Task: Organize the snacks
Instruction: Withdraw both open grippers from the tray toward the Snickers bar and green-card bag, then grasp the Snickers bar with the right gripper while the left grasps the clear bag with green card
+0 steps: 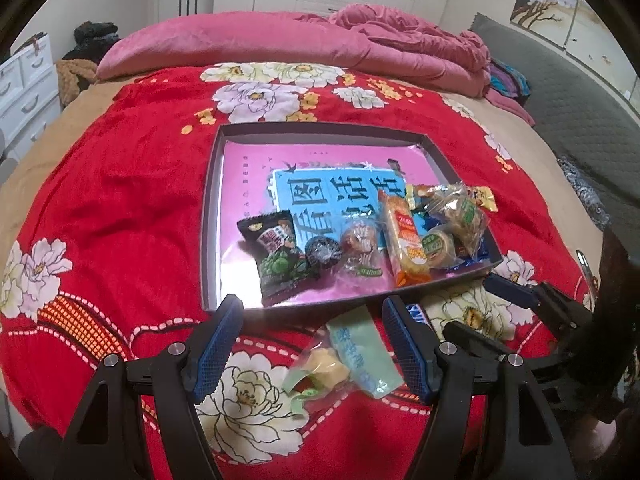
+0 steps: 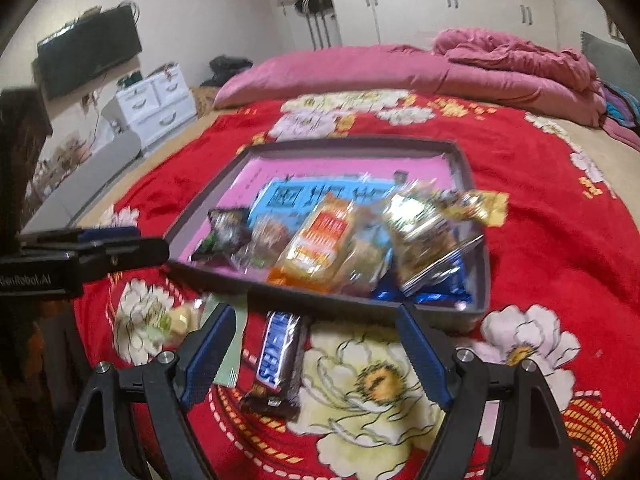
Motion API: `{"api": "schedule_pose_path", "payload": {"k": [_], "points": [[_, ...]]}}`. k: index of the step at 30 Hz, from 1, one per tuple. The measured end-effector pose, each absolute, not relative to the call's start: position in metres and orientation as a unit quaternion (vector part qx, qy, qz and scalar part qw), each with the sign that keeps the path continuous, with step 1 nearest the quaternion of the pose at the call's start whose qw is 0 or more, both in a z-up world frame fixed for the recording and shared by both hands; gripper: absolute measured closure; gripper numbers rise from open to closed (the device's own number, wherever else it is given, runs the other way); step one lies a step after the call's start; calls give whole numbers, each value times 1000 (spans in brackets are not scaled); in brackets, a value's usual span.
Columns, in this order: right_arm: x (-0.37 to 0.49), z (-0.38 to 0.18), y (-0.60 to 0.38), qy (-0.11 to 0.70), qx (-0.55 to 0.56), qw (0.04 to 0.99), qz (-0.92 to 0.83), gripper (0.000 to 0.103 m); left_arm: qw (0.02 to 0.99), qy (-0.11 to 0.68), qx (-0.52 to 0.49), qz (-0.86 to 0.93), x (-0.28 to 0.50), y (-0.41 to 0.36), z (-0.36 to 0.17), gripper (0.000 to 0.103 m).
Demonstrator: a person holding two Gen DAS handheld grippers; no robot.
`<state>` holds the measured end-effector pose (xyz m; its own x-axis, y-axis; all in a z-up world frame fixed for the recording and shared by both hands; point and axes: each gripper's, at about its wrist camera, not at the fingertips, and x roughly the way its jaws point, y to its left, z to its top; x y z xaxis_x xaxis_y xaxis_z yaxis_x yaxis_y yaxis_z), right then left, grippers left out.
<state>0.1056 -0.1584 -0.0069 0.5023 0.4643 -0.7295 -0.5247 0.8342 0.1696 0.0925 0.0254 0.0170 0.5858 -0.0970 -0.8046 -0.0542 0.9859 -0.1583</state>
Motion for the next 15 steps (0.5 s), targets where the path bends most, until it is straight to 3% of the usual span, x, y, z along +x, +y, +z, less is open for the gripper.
{"api": "schedule_pose_path", "payload": {"k": [11,15], "points": [[106,-33,-141,447,-62,845,288,22,872,480,-91,-27,82,36,-12,29],[107,-39,-136,455,-66,838,294,30,869,487,-87,-35,80,36,-21,29]]}}
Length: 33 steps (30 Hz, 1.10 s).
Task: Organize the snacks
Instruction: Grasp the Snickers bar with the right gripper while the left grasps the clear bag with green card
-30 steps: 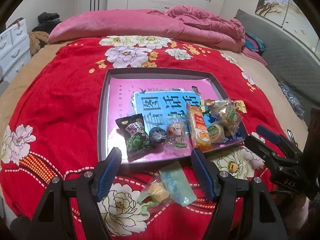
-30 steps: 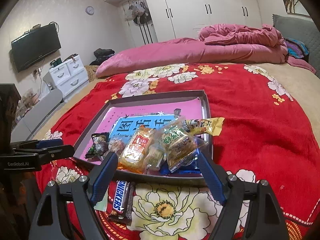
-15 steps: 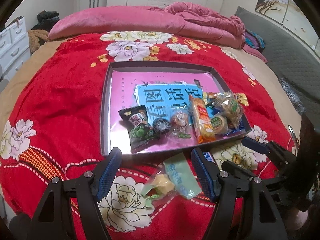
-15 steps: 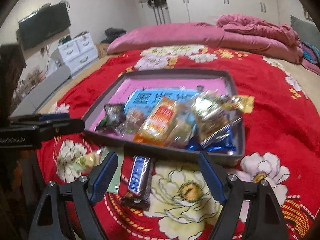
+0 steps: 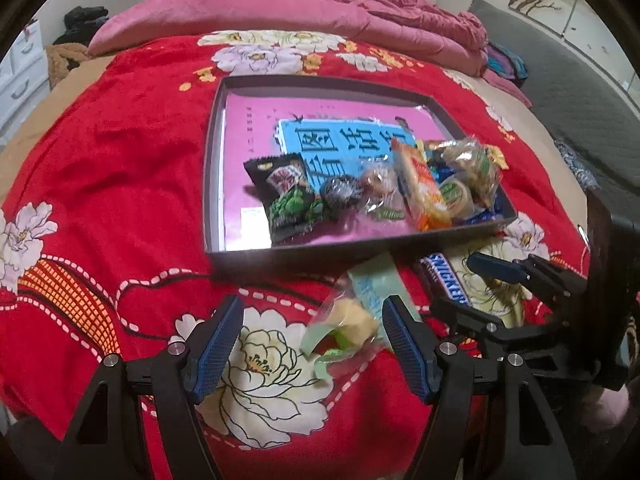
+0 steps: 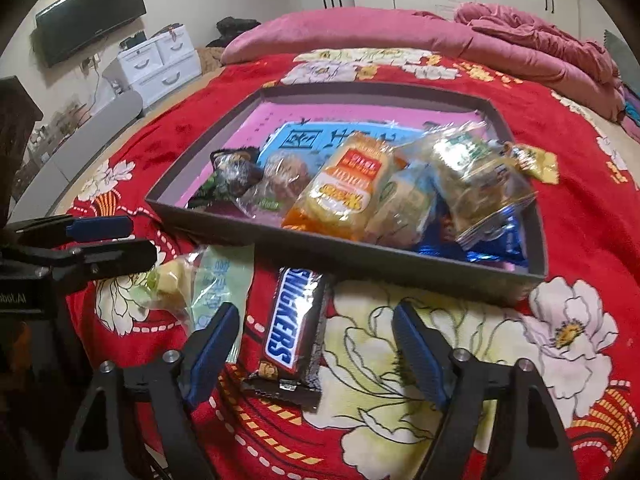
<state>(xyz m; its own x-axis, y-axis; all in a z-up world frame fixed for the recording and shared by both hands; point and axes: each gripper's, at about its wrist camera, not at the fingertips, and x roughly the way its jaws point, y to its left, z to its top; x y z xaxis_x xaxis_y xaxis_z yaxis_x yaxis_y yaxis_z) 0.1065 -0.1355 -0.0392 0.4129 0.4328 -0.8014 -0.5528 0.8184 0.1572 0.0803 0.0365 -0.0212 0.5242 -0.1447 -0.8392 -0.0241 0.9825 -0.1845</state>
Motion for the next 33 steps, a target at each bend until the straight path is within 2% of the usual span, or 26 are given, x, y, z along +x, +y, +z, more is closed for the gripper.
{"api": "schedule_pose_path", "payload": {"k": [5,12,15,17,20,24,33], "points": [[106,-45,-130,455,-81,837,294,40,863,494,-89,-54,81,31,-29,29],[105,-50,-121,448,-116,837,291,48,853,511,-84,-61,85,24,-44,29],[106,-49,-121,447,-121,838,287,56,852,513,-86,-58,86,22,-48,29],[106,-47,-123,448,-117,838,289,68,852,514,-84,-56,87,20,-49,29],[106,-46,-125,452,-111,835,293,73,852,517,-60,-54,88,9,-51,29],[110,-44,-132,462,-82,831,300,74,853,517,-42,-59,90,-2,-51,45],[109,-35,-144,467,-18,822,324,74,857,510,-51,-55,91,3,-50,56]]}}
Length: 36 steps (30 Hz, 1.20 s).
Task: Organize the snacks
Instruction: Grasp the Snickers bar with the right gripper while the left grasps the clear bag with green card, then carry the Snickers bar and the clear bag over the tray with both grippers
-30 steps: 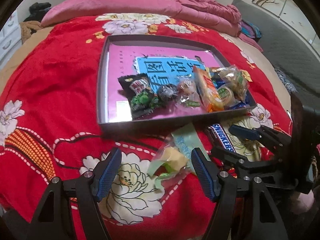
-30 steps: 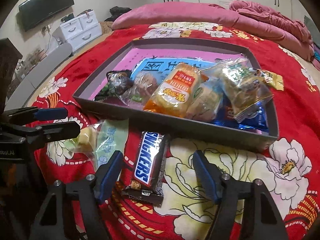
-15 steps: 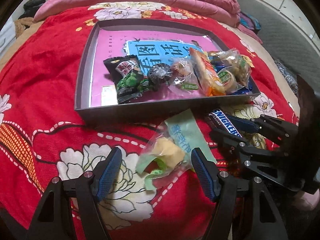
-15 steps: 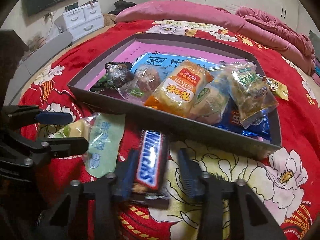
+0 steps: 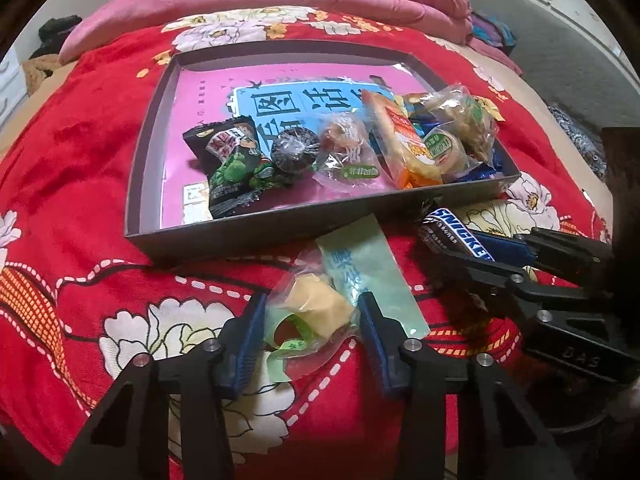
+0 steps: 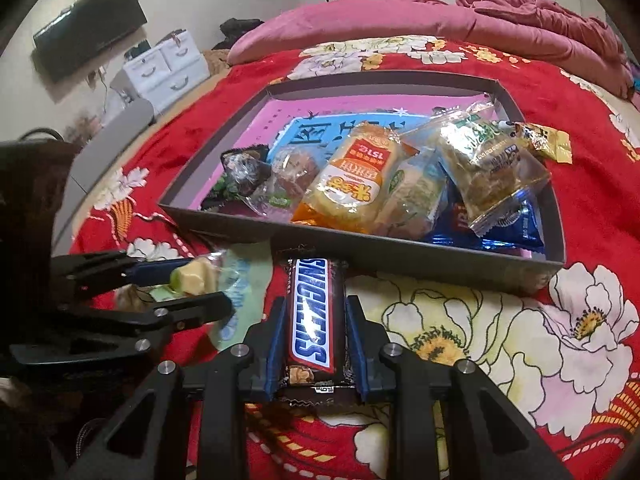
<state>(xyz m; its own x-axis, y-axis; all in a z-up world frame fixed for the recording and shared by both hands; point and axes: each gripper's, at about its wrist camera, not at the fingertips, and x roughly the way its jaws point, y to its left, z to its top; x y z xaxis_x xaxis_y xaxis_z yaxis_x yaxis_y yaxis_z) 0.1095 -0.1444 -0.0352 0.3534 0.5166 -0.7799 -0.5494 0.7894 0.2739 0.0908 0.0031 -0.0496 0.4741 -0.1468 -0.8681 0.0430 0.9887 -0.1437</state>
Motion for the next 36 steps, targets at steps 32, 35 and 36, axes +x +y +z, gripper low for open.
{"api": "schedule_pose_path", "payload": {"k": [32,35,36], "points": [[110,0,-160,410,44,839,354,74,881,461,-93,-54,76,18,10,59],[110,1,-162,409,46,840,354,74,881,461,-96,-53,76,19,11,59],[109,1,-163,408,46,841,353,74,881,460,-96,-53,76,20,12,59]]}}
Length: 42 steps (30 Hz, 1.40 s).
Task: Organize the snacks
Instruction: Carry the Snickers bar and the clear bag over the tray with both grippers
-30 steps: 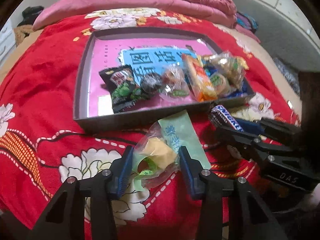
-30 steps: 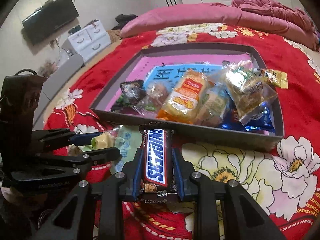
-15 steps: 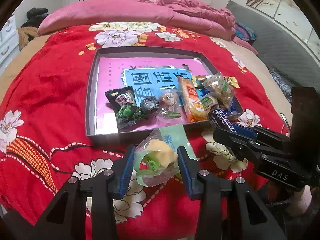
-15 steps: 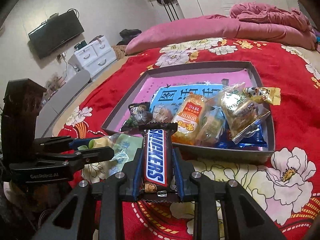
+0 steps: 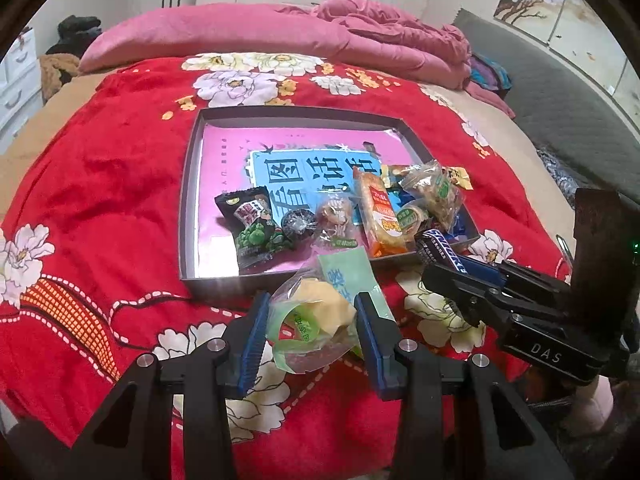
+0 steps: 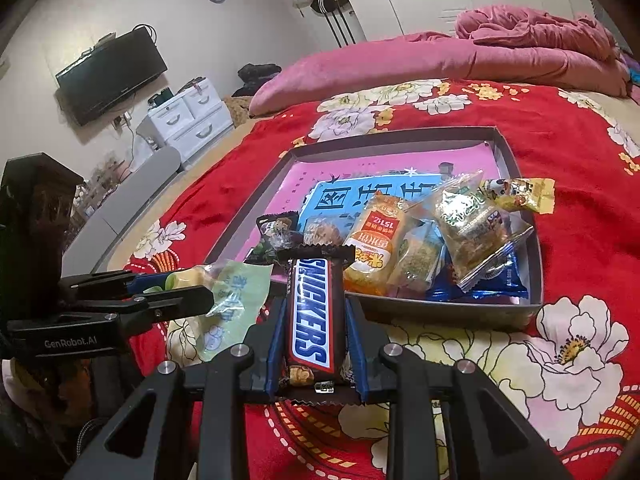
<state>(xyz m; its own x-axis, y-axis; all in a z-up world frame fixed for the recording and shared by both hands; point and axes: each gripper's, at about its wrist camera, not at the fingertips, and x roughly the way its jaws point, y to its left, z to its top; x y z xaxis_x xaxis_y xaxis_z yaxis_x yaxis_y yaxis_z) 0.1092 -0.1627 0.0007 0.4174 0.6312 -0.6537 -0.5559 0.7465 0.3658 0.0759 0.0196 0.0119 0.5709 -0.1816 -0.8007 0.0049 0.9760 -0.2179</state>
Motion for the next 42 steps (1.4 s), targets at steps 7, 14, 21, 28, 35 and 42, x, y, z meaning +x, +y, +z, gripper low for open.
{"api": "schedule_pose_path", "payload": {"k": [7,14,21,28,35,42], "points": [[110,2,-164,406,48,842,351,74,883,456,-100,-47,77,23,15,59],[114,6,-169,400,57,848,344,74,886,449,-108,-37,77,30,19,59],[116,10,-173,393,63,853,338,74,894,434,-112,-20,79,40,26,59],[121,15,-177,382,67,861,328,74,898,421,-127,4,84,57,31,59],[126,17,-182,378,72,867,317,74,896,416,-152,14,92,73,29,59],[133,19,-184,370,75,872,312,74,895,414,-165,24,103,80,23,59]]}}
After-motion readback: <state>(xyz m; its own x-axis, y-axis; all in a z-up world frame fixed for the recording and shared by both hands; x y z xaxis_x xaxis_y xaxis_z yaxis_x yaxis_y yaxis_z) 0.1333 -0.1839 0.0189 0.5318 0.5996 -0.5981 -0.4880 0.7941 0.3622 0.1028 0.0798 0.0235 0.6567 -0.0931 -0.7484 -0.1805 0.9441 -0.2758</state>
